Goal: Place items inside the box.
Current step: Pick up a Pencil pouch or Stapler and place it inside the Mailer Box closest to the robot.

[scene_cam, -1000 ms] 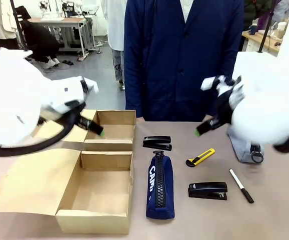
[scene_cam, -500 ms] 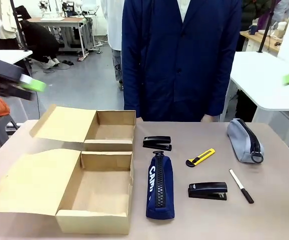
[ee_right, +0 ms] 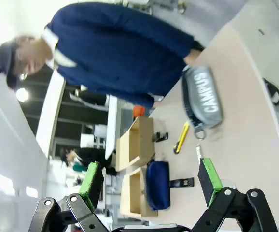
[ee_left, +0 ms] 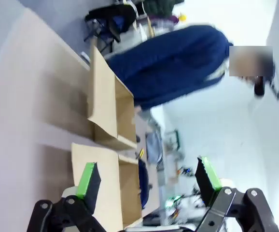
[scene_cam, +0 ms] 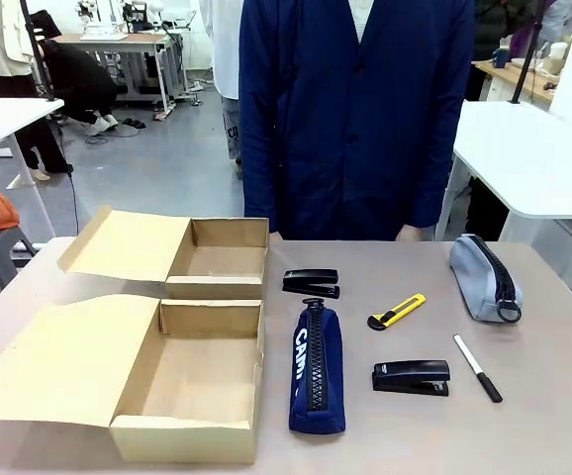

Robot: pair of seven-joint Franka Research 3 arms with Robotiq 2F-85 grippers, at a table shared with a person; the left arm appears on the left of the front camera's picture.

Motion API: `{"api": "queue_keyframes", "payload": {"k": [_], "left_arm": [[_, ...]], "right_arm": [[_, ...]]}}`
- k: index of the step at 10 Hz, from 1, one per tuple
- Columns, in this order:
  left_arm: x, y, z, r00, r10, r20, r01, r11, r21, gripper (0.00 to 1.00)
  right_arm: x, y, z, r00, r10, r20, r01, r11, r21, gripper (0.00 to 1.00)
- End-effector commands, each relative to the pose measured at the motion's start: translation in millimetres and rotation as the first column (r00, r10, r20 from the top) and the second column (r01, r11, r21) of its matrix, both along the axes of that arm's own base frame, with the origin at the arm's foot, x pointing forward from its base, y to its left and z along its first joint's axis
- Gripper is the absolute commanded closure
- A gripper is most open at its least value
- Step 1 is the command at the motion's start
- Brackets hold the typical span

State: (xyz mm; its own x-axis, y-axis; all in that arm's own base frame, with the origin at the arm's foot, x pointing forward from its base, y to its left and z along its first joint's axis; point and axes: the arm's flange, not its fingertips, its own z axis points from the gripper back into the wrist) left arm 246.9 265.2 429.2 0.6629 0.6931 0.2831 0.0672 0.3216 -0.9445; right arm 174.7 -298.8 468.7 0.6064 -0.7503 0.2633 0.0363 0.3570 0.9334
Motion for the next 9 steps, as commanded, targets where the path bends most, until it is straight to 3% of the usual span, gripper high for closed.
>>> {"api": "queue_keyframes", "payload": {"k": [1, 2, 8, 9], "left_arm": [[11, -97, -30, 0.997, 0.076, 0.011, -0.075, 0.992, -0.099, 0.0], [0, 0, 0, 1.0, 0.0, 0.0, 0.0, 1.0, 0.0, 0.0], [0, 0, 0, 1.0, 0.0, 0.0, 0.0, 1.0, 0.0, 0.0], [0, 0, 0, 1.0, 0.0, 0.0, 0.0, 1.0, 0.0, 0.0]], "right_arm": [[7, 64, -66, 1.0, -0.011, 0.015, 0.011, 1.0, 0.017, 0.0], [0, 0, 0, 1.0, 0.0, 0.0, 0.0, 1.0, 0.0, 0.0], [3, 2, 2, 1.0, 0.005, -0.023, -0.005, 1.0, 0.013, 0.0], [41, 62, 14, 0.98, 0.129, -0.154, -0.168, 0.946, -0.276, 0.0]]}}
